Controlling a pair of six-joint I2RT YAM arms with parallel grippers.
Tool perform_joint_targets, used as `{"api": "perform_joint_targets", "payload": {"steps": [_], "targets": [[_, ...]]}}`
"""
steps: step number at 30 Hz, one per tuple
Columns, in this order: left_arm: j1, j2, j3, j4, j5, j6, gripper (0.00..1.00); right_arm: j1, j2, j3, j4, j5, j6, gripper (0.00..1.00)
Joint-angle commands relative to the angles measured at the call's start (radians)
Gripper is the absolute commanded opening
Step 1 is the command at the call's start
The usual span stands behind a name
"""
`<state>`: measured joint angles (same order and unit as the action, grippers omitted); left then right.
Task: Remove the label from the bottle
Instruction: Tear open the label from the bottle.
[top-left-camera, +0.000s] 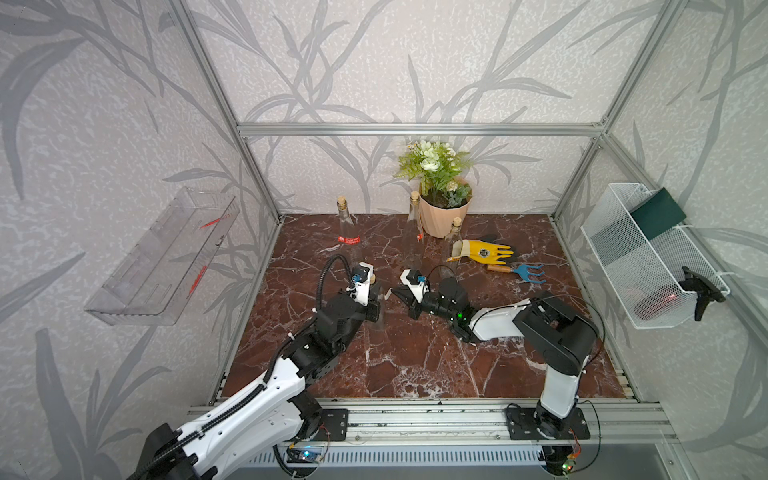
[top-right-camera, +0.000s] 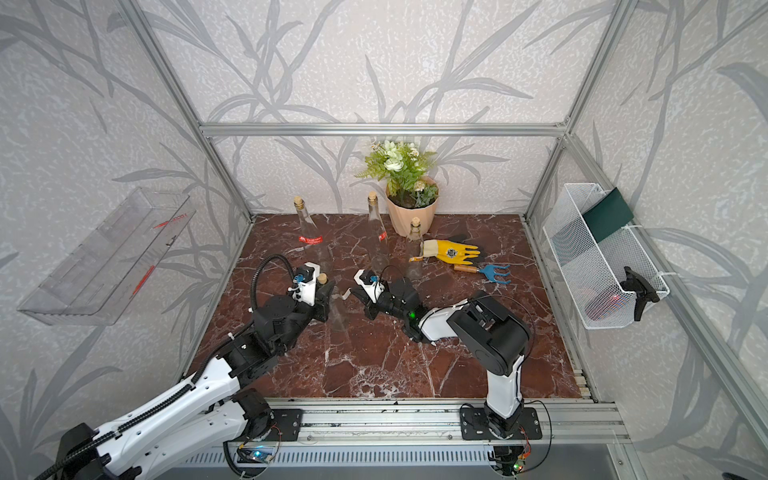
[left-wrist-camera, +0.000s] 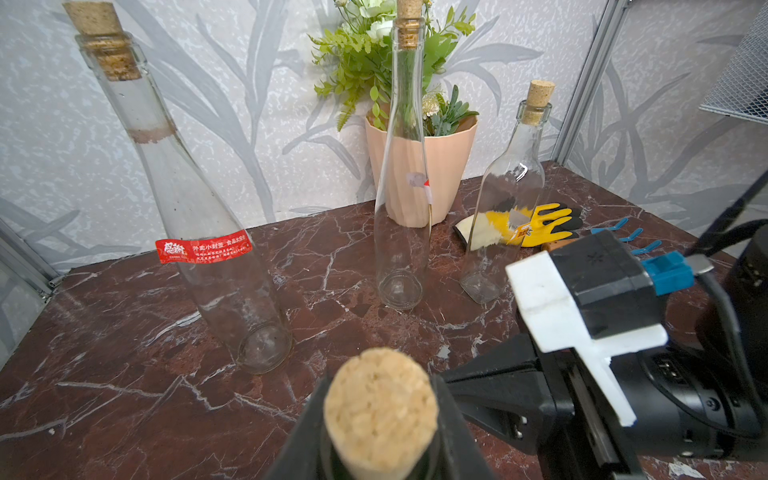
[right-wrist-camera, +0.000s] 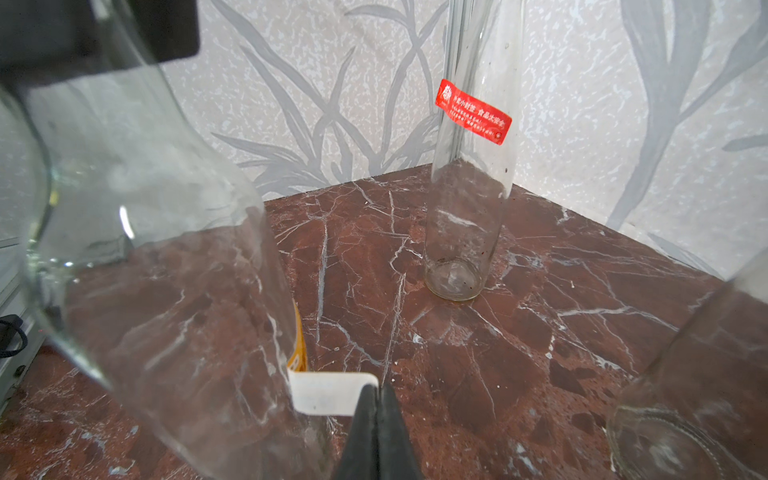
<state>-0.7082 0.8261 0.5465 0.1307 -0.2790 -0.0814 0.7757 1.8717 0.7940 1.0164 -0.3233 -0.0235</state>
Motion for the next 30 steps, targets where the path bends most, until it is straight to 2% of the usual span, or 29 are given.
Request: {"api": "perform_joint_targets", "payload": {"steps": [1, 30], "targets": [[-0.007, -0.006, -0.02, -0.029, 0.009, -0.012, 0.0, -0.007, 0.012, 0.037, -0.005, 0.004, 0.002, 0.0], [-0.008, -0.016, -0.019, -0.034, 0.013, -0.01, 0.0, -0.019, 0.039, 0.127, -0.138, 0.0, -0.01, 0.0]]}}
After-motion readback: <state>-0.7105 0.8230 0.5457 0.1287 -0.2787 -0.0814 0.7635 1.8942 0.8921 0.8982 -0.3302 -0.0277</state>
